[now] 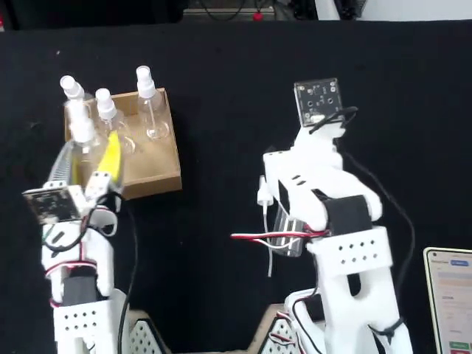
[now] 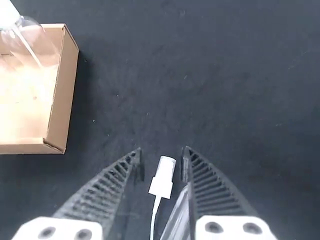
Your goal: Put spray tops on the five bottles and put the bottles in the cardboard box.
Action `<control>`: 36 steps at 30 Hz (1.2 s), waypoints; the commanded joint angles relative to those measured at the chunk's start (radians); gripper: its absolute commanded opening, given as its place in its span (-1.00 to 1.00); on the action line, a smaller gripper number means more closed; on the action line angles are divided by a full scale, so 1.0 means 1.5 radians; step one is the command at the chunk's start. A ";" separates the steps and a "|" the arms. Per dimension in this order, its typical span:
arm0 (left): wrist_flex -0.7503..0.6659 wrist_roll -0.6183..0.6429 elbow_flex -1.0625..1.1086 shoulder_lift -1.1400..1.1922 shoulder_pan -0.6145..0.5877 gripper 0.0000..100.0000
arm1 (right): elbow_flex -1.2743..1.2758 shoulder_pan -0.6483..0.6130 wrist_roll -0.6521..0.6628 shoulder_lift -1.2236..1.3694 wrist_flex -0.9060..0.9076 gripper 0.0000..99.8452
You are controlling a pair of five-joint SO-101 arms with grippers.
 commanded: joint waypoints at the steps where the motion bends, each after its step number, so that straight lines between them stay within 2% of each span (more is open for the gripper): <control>1: -0.011 0.006 -0.052 -0.005 -0.063 -0.67 | 0.049 -0.041 -0.002 -0.009 -0.073 -0.75; 7: -0.043 0.001 -0.054 -0.004 -0.071 -0.67 | 0.143 -0.098 -0.002 -0.009 -0.150 -0.75; 10: -0.090 0.001 -0.059 -0.004 -0.079 -0.67 | 0.172 -0.100 -0.002 -0.009 -0.174 -0.75; 14: -0.083 0.001 -0.113 0.016 -0.080 -0.67 | 0.202 -0.099 -0.002 -0.009 -0.200 -0.75; 22: -0.088 0.000 -0.275 0.235 -0.081 -0.67 | 0.238 -0.097 -0.002 -0.009 -0.236 -0.75; 27: -0.105 0.000 -0.288 0.330 -0.081 -0.68 | 0.241 -0.097 -0.002 -0.009 -0.236 -0.75; 29: -0.158 0.000 -0.254 0.342 -0.081 -0.68 | 0.241 -0.097 -0.002 -0.009 -0.236 -0.75; 34: -0.405 0.000 -0.099 0.342 -0.081 -0.68 | 0.241 -0.097 -0.002 -0.009 -0.236 -0.75; 36: -0.462 0.000 -0.047 0.345 -0.081 -0.67 | 0.241 -0.097 -0.002 -0.009 -0.236 -0.75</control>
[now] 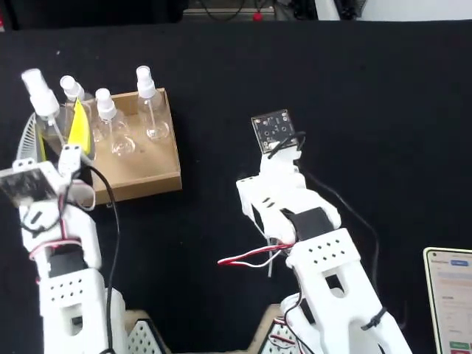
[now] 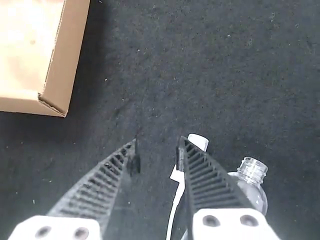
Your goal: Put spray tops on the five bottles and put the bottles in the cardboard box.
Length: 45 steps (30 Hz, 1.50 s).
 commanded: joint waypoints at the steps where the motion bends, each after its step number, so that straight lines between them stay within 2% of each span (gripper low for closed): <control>1: -0.158 0.000 0.094 0.004 -0.007 -0.67 | -0.004 -0.005 -0.002 -0.009 -0.018 -0.75; 6: -0.105 0.000 0.095 0.005 -0.007 -0.67 | -0.004 -0.005 -0.002 -0.009 -0.018 -0.75; 28: -0.103 0.005 0.095 0.013 -0.006 -0.68 | -0.003 -0.005 -0.002 -0.009 -0.015 -0.75; 38: -0.108 0.005 -0.011 0.198 -0.007 -0.68 | -0.003 -0.005 -0.002 -0.009 -0.014 -0.75; 40: -0.135 0.005 -0.009 0.224 -0.007 -0.68 | -0.003 -0.005 -0.002 -0.009 -0.014 -0.75; 45: -0.284 0.003 0.042 0.268 -0.005 -0.68 | -0.003 -0.005 -0.002 -0.009 -0.014 -0.75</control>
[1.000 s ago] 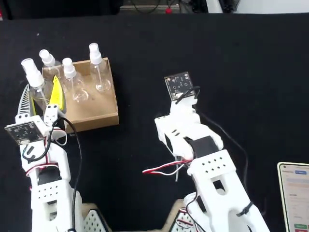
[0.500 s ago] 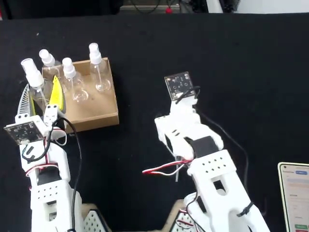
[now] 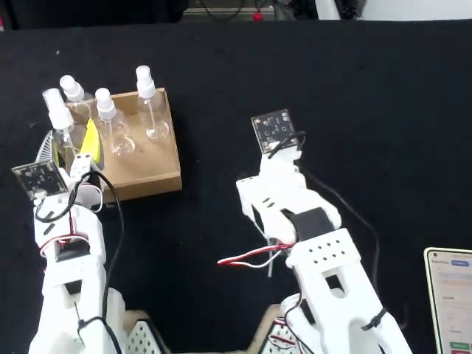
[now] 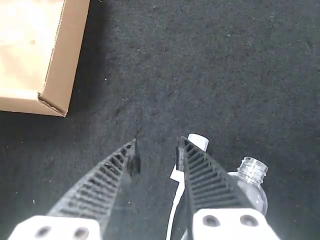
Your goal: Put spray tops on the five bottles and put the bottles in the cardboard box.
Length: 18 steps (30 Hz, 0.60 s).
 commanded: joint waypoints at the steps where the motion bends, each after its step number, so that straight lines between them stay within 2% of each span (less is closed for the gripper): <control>1: -0.125 0.003 0.014 0.030 -0.003 -0.68 | -0.003 -0.005 -0.002 -0.009 -0.014 -0.75; 18: -0.135 0.005 0.007 0.089 -0.007 -0.68 | -0.003 -0.005 -0.002 -0.009 -0.013 -0.75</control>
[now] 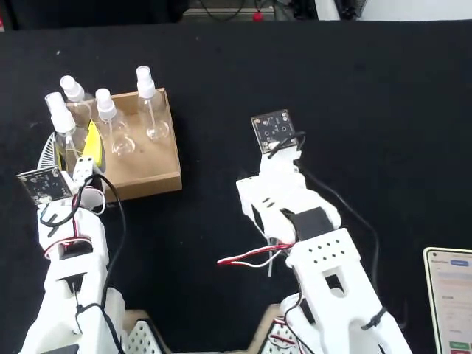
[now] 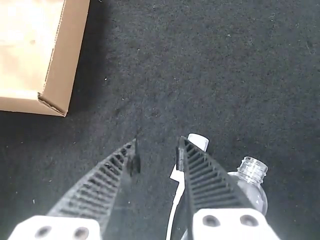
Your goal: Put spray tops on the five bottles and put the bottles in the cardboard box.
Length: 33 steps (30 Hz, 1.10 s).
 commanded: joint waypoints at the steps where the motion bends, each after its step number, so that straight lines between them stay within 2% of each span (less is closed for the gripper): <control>1: -0.017 0.005 -0.021 0.000 -0.007 -0.68 | -0.003 -0.005 -0.002 -0.009 -0.013 -0.75; 29: -0.012 0.006 -0.061 0.003 -0.019 -0.68 | -0.003 -0.005 -0.002 -0.009 -0.013 -0.75; 33: -0.016 0.006 -0.088 0.041 -0.020 -0.68 | -0.003 -0.005 -0.002 -0.009 -0.013 -0.75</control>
